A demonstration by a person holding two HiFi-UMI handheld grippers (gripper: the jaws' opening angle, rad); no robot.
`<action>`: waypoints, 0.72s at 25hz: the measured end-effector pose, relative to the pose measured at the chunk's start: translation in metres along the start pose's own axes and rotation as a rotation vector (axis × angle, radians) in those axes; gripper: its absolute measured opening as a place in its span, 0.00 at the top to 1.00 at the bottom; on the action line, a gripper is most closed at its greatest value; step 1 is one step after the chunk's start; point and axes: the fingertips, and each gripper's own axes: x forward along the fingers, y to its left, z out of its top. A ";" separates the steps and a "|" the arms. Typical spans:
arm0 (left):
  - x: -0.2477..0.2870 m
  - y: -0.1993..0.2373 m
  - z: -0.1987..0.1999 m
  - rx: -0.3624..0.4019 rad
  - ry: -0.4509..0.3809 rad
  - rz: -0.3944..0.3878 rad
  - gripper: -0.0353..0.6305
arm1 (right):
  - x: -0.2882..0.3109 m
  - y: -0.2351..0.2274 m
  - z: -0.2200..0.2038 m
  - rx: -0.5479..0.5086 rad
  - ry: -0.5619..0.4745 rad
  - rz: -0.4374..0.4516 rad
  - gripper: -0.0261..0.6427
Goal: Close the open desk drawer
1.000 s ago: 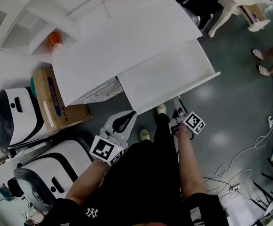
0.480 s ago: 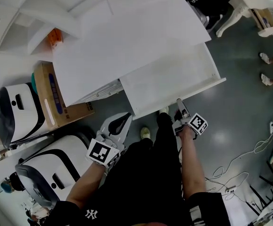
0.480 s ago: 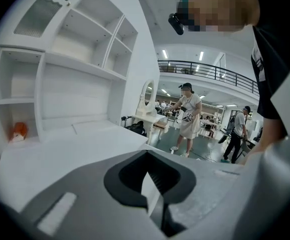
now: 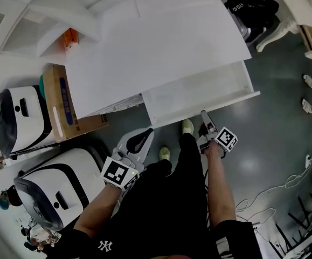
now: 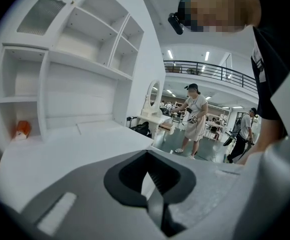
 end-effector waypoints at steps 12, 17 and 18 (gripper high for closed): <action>0.025 0.013 0.010 -0.046 -0.010 0.066 0.95 | 0.059 0.028 0.019 0.018 0.094 0.093 0.63; 0.031 0.021 0.011 -0.063 -0.003 0.097 0.95 | 0.082 0.033 0.027 0.001 0.127 0.099 0.64; 0.032 0.022 0.011 -0.065 -0.001 0.101 0.95 | 0.086 0.033 0.028 -0.004 0.133 0.099 0.64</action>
